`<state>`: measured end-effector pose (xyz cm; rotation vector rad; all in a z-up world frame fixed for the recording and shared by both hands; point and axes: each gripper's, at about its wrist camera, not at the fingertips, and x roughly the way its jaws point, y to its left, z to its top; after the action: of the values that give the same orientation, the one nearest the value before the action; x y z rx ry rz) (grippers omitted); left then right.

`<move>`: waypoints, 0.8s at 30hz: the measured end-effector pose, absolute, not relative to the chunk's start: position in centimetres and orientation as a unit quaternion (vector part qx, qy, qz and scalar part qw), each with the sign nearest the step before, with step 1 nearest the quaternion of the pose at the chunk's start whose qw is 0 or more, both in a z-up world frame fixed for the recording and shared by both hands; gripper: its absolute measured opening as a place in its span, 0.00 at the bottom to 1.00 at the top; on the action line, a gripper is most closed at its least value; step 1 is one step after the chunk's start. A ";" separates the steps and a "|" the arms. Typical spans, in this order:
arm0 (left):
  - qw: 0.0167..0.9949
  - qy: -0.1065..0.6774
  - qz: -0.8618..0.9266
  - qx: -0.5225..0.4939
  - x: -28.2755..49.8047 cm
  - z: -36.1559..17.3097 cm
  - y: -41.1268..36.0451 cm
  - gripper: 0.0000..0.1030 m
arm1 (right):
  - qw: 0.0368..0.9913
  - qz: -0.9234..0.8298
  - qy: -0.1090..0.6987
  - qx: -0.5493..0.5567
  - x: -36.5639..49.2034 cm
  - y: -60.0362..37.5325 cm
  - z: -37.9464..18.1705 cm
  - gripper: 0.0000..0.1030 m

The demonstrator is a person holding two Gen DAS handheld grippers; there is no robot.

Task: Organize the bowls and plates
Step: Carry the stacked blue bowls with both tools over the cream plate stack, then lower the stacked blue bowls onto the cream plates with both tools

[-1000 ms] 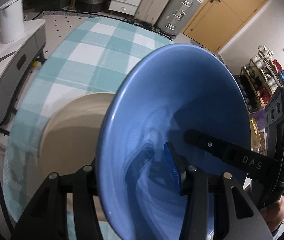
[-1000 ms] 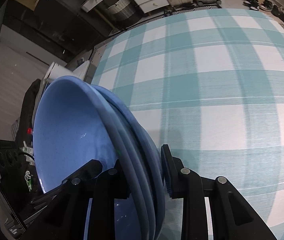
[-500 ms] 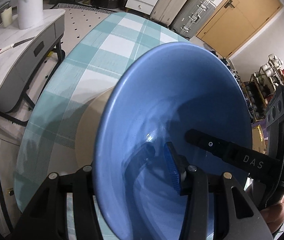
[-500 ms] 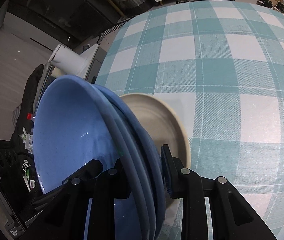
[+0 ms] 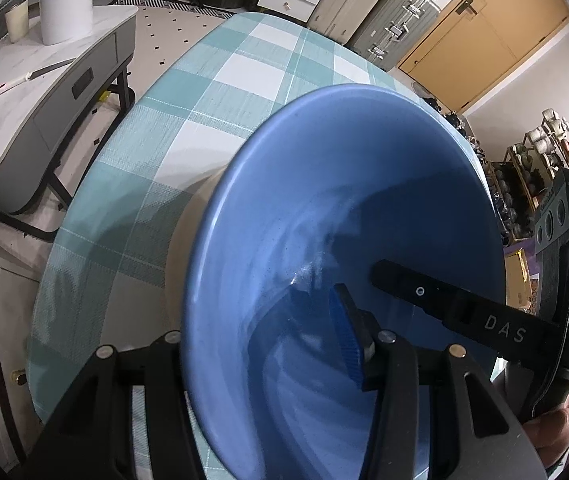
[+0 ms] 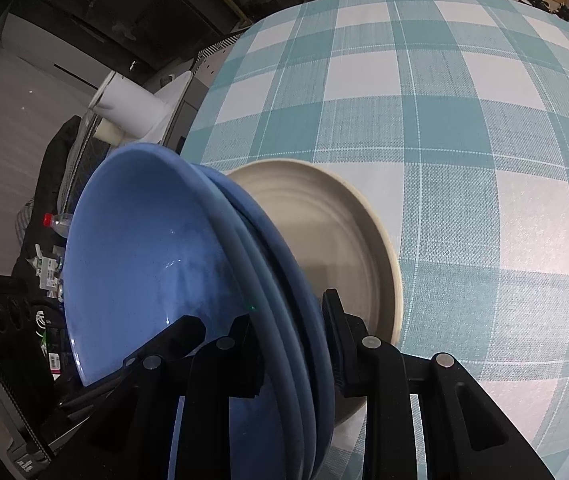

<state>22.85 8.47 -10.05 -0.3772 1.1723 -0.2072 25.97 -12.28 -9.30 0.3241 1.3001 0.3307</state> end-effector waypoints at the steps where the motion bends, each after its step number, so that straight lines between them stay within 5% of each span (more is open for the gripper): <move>1: 0.811 0.550 -0.097 -0.175 22.9 -10.1 8.5 0.47 | 0.771 0.152 0.600 0.149 26.0 -12.2 -9.4 0.25; 24: 0.807 0.555 -0.099 -0.175 22.8 -10.9 9.0 0.51 | 0.777 0.147 0.598 0.131 25.7 -11.4 -9.3 0.26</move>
<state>22.79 9.00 -10.86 -0.3738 1.1867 -0.2124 25.73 -11.37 -9.29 0.2842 1.2938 0.3173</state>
